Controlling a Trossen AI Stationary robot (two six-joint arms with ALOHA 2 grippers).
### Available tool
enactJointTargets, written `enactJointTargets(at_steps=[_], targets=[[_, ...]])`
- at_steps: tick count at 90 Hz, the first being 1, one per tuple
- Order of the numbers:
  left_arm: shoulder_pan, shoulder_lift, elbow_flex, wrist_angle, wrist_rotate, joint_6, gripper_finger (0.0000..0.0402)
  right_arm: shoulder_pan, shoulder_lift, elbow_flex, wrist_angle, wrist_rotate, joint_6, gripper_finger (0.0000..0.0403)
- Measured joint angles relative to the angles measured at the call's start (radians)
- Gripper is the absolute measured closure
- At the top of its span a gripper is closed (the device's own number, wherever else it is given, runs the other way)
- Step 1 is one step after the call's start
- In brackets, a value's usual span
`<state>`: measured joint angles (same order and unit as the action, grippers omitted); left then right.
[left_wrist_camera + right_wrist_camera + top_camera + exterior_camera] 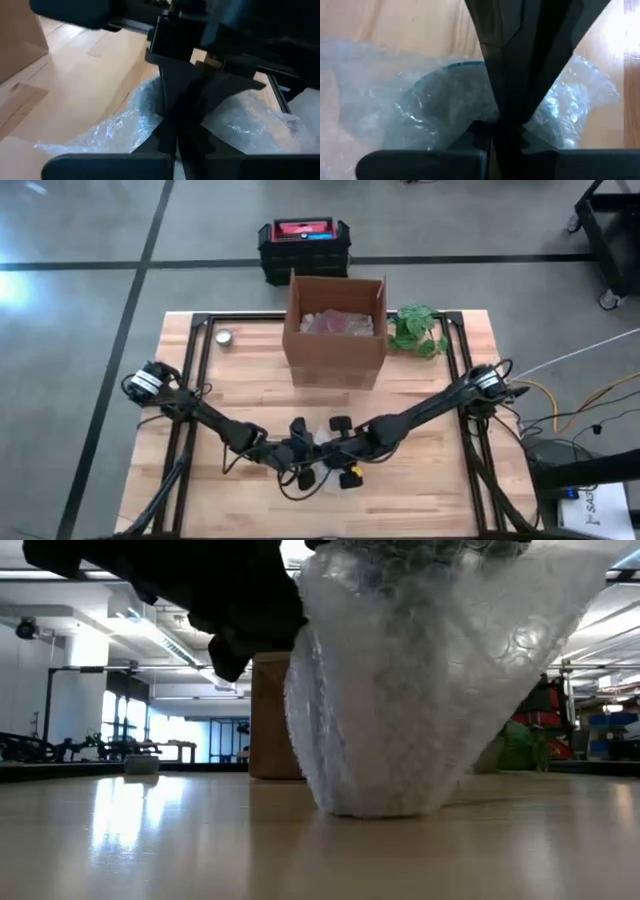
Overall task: Wrap mug
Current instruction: Wrap the white mug with the transparent bubble wrap
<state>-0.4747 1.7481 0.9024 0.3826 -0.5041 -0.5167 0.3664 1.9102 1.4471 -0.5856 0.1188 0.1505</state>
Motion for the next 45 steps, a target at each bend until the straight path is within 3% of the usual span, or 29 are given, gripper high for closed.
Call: enactJointTargets(at_steps=[23, 45], targets=[[0.0, -0.001, 0.0, 0.001, -0.002, 0.005, 0.0402, -0.001, -0.133, 0.002, -0.041, -0.003, -0.031, 0.0403], [0.001, -0.002, 0.0, 0.002, -0.002, 0.007, 0.0402, -0.003, -0.08, 0.003, -0.006, -0.101, -0.022, 0.0403]])
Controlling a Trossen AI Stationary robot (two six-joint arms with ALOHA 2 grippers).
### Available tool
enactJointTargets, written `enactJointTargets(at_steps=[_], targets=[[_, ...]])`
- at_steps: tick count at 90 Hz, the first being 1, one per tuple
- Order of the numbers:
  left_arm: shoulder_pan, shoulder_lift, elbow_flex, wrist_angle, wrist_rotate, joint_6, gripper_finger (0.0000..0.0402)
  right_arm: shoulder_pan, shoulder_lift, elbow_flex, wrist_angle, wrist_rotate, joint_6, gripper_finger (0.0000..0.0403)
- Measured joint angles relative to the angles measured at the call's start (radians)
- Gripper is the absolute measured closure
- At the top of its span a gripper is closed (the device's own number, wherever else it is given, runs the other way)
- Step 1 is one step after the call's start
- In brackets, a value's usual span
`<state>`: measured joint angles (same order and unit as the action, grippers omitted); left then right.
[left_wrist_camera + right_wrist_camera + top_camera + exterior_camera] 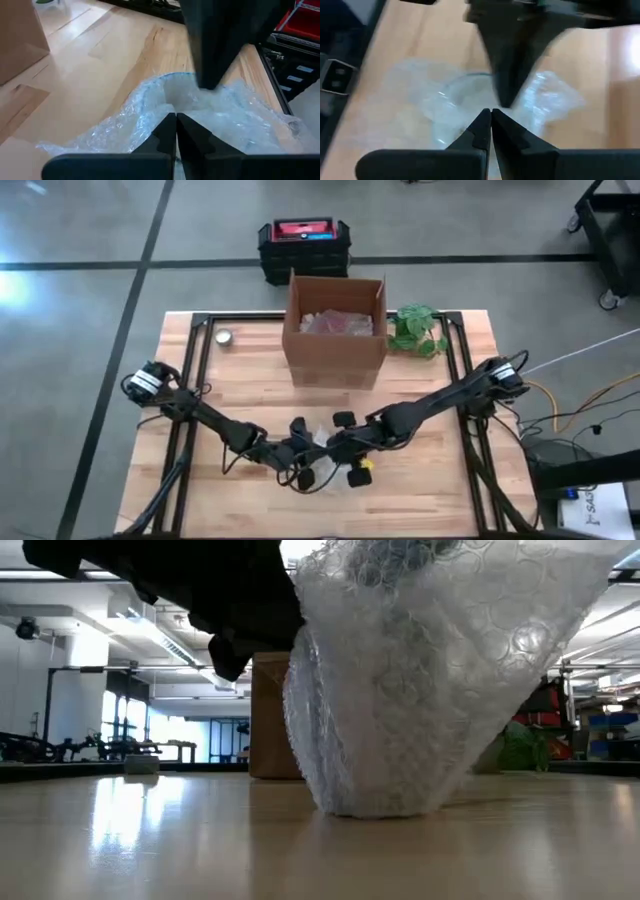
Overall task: Wrap mug
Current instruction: Wrap the white mug with the transparent bubble wrap
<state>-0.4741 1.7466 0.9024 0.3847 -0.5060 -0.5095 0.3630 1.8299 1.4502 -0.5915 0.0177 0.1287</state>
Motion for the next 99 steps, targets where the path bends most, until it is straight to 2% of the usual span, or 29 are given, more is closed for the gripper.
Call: enactJointTargets(at_steps=[26, 39, 70, 88, 99], targets=[[0.0, 0.0, 0.0, 0.004, 0.0, 0.0, 0.0402, -0.009, 0.143, 0.006, 0.019, 0.001, -0.013, 0.0403], [0.0, 0.0, 0.0, 0.005, 0.0, 0.0, 0.0402, -0.011, 0.127, 0.004, 0.018, 0.001, -0.016, 0.0403], [0.0, -0.001, 0.0, 0.006, 0.0, 0.0, 0.0402, -0.011, -0.045, 0.011, -0.071, 0.017, -0.026, 0.0403], [0.0, -0.001, 0.0, 0.006, 0.001, 0.0, 0.0402, -0.013, -0.016, 0.011, -0.044, 0.022, -0.018, 0.0403], [0.0, -0.001, 0.0, 0.008, 0.001, 0.0, 0.0402, -0.013, 0.063, 0.005, -0.028, 0.105, -0.018, 0.0403]])
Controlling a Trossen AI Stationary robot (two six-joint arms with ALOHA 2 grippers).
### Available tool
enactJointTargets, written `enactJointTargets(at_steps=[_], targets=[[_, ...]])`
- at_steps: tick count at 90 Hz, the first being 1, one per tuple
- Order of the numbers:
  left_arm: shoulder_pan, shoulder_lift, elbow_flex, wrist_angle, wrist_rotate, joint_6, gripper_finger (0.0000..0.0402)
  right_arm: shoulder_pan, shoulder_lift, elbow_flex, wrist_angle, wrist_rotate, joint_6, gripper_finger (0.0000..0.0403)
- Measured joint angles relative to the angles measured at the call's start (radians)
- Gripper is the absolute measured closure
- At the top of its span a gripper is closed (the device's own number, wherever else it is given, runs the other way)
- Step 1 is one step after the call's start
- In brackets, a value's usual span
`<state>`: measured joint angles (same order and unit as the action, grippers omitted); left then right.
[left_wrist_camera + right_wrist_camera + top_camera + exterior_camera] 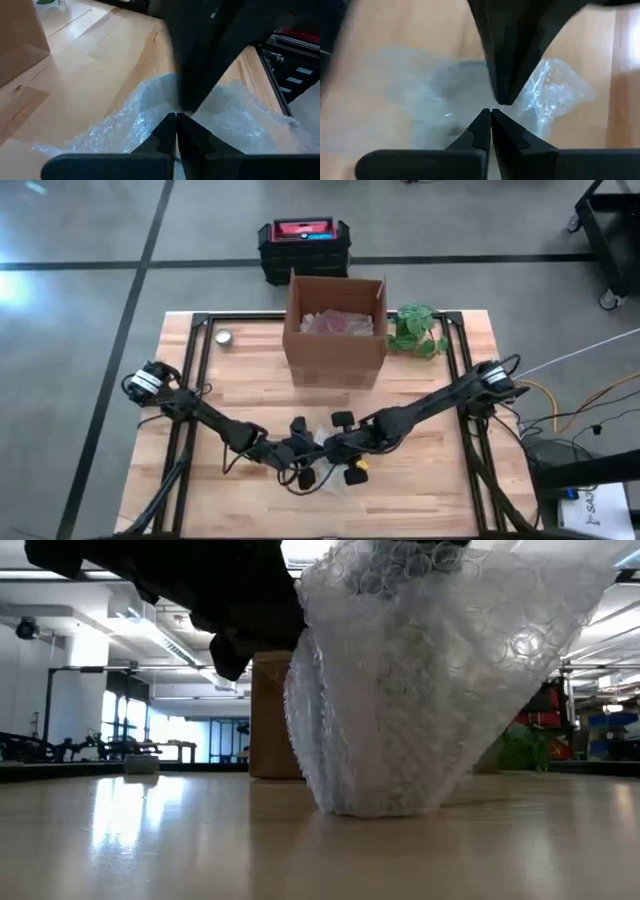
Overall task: Wrap mug
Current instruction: Wrap the white mug with the transparent bubble wrap
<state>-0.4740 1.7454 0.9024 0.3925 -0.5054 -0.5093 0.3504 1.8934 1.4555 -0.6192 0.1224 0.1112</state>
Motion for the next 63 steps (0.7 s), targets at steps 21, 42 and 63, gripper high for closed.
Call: enactJointTargets(at_steps=[21, 42, 63], targets=[[0.0, 0.0, 0.0, 0.001, 0.0, 0.0, 0.0402, 0.0, 0.066, 0.005, 0.034, 0.046, -0.016, 0.0403], [0.0, 0.0, 0.0, 0.006, 0.001, 0.003, 0.0402, 0.005, 0.004, 0.037, -0.051, 0.029, -0.035, 0.0403], [0.0, -0.002, 0.0, 0.006, 0.001, 0.003, 0.0402, 0.005, -0.115, 0.06, -0.105, 0.001, -0.002, 0.0403]])
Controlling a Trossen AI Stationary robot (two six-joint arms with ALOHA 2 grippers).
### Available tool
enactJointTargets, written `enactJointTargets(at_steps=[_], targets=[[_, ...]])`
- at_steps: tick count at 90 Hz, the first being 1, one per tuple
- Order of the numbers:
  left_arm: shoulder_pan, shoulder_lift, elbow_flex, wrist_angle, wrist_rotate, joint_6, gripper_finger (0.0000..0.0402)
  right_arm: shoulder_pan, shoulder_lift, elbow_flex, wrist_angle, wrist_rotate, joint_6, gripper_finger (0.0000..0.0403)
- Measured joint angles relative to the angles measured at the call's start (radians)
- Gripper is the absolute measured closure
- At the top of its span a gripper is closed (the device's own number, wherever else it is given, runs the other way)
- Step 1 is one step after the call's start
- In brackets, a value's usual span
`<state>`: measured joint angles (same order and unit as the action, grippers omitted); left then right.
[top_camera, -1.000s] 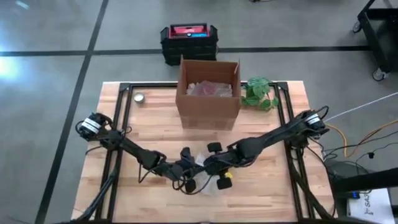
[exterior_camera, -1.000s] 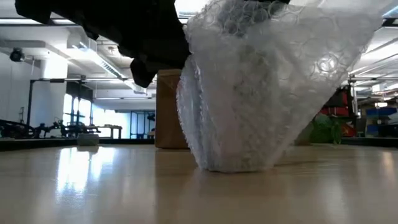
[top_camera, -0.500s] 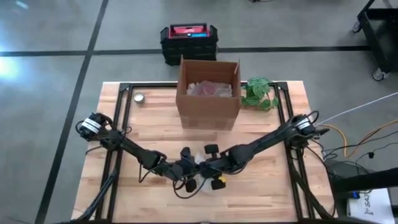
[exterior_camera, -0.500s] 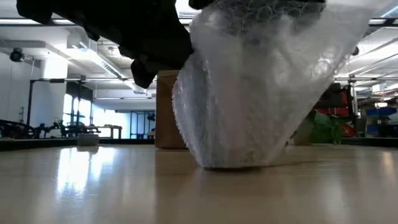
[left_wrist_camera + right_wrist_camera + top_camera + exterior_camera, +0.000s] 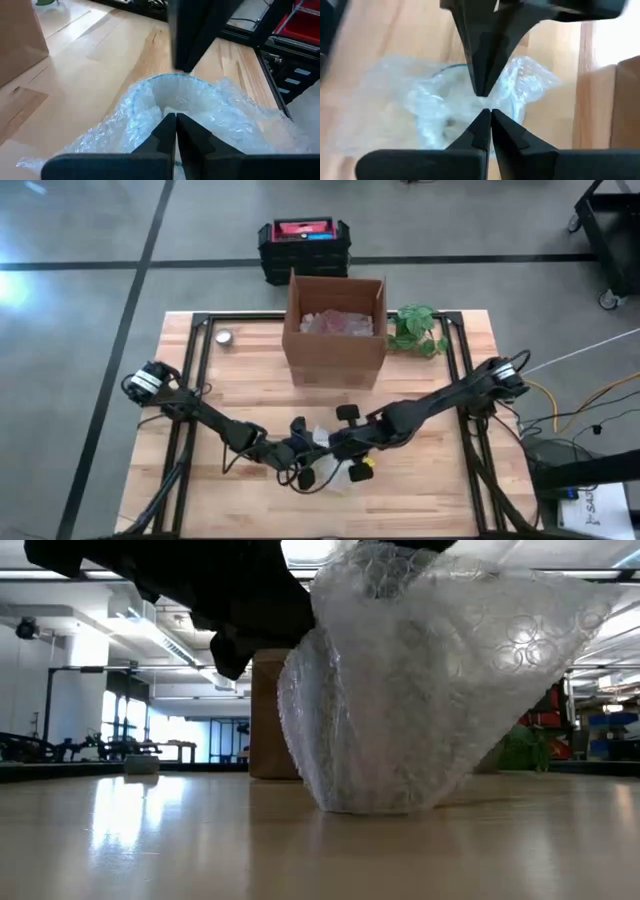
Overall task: Wrap mug
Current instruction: Wrap the white mug with the transparent bubble wrap
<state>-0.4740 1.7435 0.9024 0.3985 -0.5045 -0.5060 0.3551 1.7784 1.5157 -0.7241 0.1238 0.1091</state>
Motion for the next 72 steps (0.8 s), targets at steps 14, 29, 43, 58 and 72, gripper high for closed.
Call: enactJointTargets(at_steps=[14, 29, 43, 58, 72], targets=[[0.0, 0.0, 0.0, -0.002, 0.0, 0.008, 0.0402, -0.006, -0.043, 0.002, 0.059, 0.008, -0.061, 0.0402], [0.0, -0.001, 0.0, -0.002, 0.018, 0.008, 0.0402, 0.015, -0.053, 0.0, -0.053, 0.008, -0.161, 0.0358], [0.0, -0.001, 0.0, -0.002, 0.019, 0.008, 0.0402, 0.056, -0.052, 0.0, -0.085, 0.007, -0.188, 0.0274], [0.001, -0.001, 0.0, -0.002, 0.019, 0.01, 0.0402, 0.087, -0.015, -0.002, -0.083, 0.006, -0.25, 0.0202], [0.001, -0.001, 0.0, -0.002, 0.019, 0.015, 0.0402, 0.088, 0.048, -0.004, -0.087, 0.003, -0.292, 0.017]])
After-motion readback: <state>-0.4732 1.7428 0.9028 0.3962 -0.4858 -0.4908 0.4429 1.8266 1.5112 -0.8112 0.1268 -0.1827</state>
